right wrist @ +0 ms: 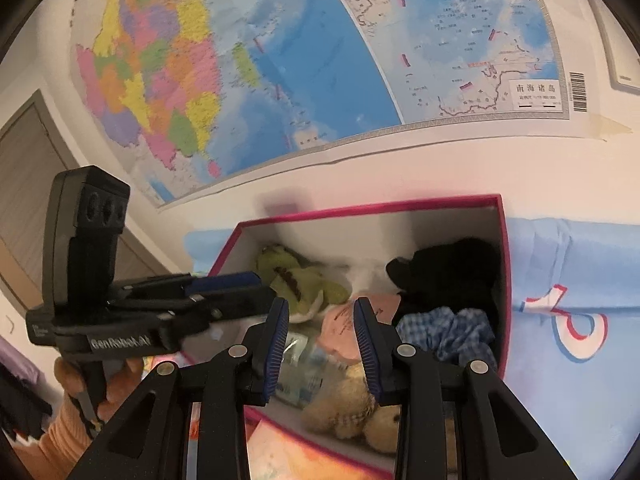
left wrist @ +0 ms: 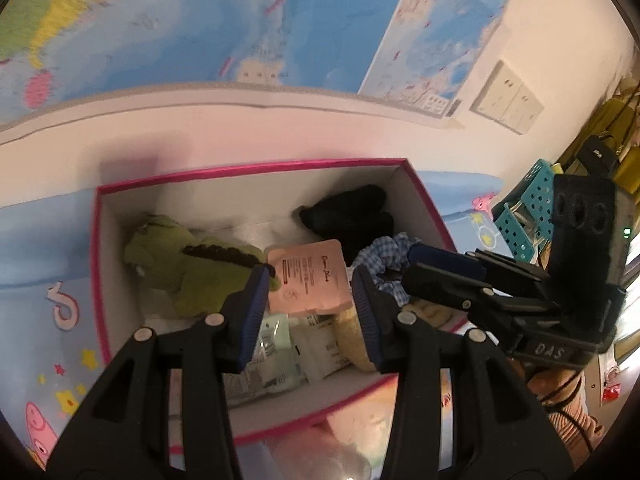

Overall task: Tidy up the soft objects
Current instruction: 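Lower the pink pouch into the pink box and open the right gripper, then reach the right gripper to the yellow tissue pack and close on it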

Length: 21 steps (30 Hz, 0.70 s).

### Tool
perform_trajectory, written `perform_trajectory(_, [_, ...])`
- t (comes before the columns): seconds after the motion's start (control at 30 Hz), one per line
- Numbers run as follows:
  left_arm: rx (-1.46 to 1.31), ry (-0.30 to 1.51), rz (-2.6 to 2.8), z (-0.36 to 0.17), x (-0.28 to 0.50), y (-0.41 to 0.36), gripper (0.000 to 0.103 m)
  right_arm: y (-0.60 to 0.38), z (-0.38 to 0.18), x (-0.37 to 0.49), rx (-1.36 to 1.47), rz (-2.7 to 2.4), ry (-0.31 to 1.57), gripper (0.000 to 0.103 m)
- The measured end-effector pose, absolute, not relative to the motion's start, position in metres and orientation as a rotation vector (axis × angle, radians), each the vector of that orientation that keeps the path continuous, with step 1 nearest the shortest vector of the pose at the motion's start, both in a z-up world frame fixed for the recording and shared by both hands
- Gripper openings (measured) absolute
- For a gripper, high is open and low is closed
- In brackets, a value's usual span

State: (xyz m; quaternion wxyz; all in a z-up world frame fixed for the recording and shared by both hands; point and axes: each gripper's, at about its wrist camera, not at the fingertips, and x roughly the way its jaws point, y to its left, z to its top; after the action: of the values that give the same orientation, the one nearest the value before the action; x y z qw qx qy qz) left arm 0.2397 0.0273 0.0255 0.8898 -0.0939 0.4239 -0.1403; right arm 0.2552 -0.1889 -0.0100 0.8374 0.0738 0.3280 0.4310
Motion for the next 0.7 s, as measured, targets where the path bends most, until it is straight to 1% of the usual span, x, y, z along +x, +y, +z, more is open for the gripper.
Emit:
perform_trajectory(0.17, [-0.175, 0.772, -0.343, 0.044, 0.193, 0.031, 0.045, -0.206, -0.004, 0.225, 0.157, 0.964, 0.660, 0.036])
perform_trajectory(0.23, [-0.163, 0.731, -0.375, 0.051, 0.170, 0.031, 0.049, -0.215, 0.000, 0.209, 0.150, 0.994, 0.646, 0.036])
perform_trajectory(0.27, [-0.154, 0.714, -0.381, 0.053, 0.158, 0.030, 0.049, -0.220, 0.001, 0.199, 0.148, 1.015, 0.637, 0.037])
perform_trajectory(0.37, [-0.125, 0.692, -0.412, 0.055, 0.131, 0.023, 0.050, -0.231, 0.002, 0.172, 0.122, 1.059, 0.622, 0.046])
perform_trajectory(0.53, [-0.073, 0.712, -0.463, 0.038, 0.086, 0.008, 0.050, -0.240, -0.011, 0.136, 0.081, 1.105, 0.644, 0.047])
perform_trajectory(0.7, [-0.115, 0.777, -0.490, 0.005, 0.054, 0.003, 0.050, -0.244, -0.046, 0.116, 0.099, 1.116, 0.733, 0.047])
